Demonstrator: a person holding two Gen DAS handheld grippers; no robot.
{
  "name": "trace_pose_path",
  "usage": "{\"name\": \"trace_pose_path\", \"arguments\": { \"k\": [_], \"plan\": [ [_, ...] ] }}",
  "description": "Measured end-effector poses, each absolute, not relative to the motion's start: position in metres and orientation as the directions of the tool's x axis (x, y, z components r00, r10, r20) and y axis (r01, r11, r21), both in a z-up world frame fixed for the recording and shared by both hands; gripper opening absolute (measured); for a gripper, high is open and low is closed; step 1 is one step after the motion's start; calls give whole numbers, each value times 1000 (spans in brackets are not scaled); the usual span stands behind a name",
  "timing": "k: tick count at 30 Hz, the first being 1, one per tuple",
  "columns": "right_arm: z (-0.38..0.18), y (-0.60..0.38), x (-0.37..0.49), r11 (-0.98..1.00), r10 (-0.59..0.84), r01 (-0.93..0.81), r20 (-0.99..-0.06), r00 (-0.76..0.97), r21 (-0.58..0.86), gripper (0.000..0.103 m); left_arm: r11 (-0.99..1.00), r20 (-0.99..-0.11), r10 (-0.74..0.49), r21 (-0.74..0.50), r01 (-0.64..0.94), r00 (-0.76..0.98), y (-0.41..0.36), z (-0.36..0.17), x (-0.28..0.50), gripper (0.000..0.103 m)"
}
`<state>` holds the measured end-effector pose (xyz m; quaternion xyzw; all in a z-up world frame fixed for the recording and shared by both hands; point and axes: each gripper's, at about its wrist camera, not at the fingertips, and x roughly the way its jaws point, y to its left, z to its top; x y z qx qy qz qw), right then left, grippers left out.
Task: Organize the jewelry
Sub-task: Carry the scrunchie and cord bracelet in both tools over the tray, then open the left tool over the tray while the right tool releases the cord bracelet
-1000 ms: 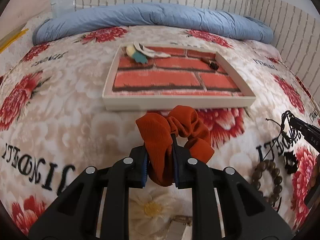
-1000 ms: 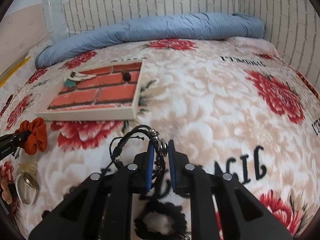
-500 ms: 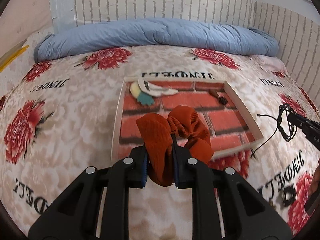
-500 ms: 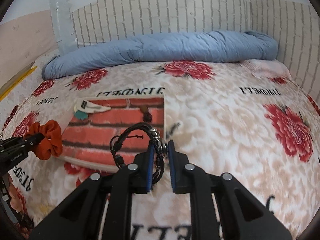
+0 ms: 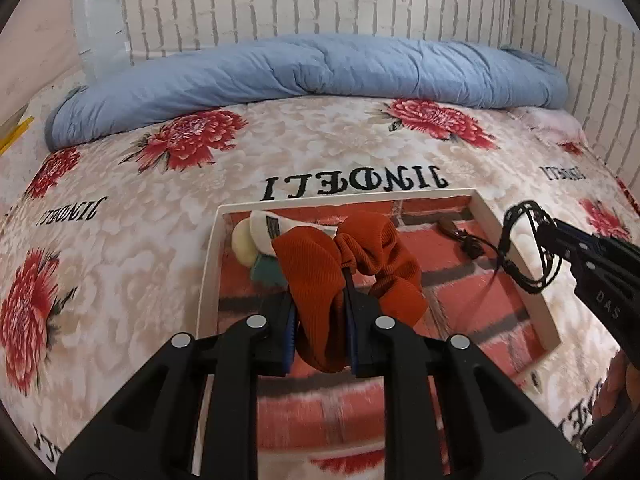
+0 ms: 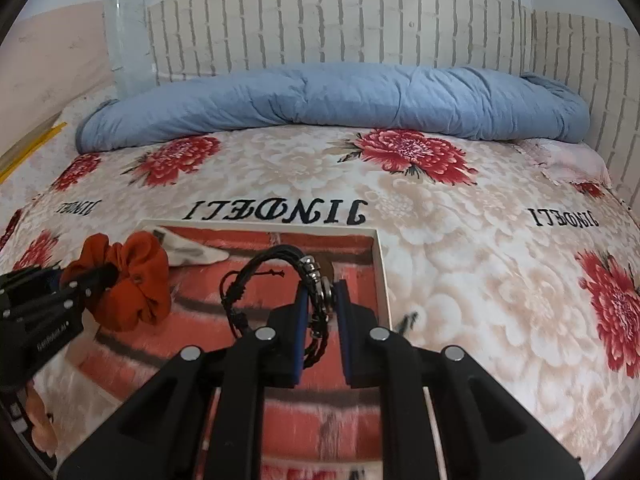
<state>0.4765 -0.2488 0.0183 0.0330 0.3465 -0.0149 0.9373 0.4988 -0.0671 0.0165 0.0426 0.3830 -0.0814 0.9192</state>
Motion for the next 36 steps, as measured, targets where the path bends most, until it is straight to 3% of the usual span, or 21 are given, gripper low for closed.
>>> {"name": "trace_pose_path", "arguments": {
  "k": [18, 22, 29, 31, 32, 33, 36],
  "plan": [
    [-45, -246, 576, 994, -29, 99, -785, 619, 42, 14, 990, -785, -120, -49, 132, 608, -68, -37, 591, 19],
    [-55, -243, 582, 995, -42, 97, -800, 599, 21, 14, 989, -806, -100, -15, 149, 584, -75, -46, 599, 20],
    [-57, -240, 585, 995, -42, 98, -805, 592, 19, 16, 984, -810, -63, 48, 173, 583, -85, -49, 598, 32],
    [-54, -243, 583, 994, -27, 99, -805, 593, 40, 36, 982, -810, -73, 43, 182, 582, -85, -47, 596, 43],
    [-52, -244, 581, 994, -11, 97, -804, 595, 58, 55, 982, -807, -75, 41, 182, 586, -84, -46, 595, 56],
    [-51, -245, 580, 993, 0, 92, -800, 599, 68, 58, 983, -800, -77, 37, 177, 594, -83, -43, 593, 67],
    [-42, -246, 571, 995, -13, 88, -787, 617, 53, 58, 985, -770, -93, 20, 169, 631, -78, -29, 585, 73]
  ]
}}
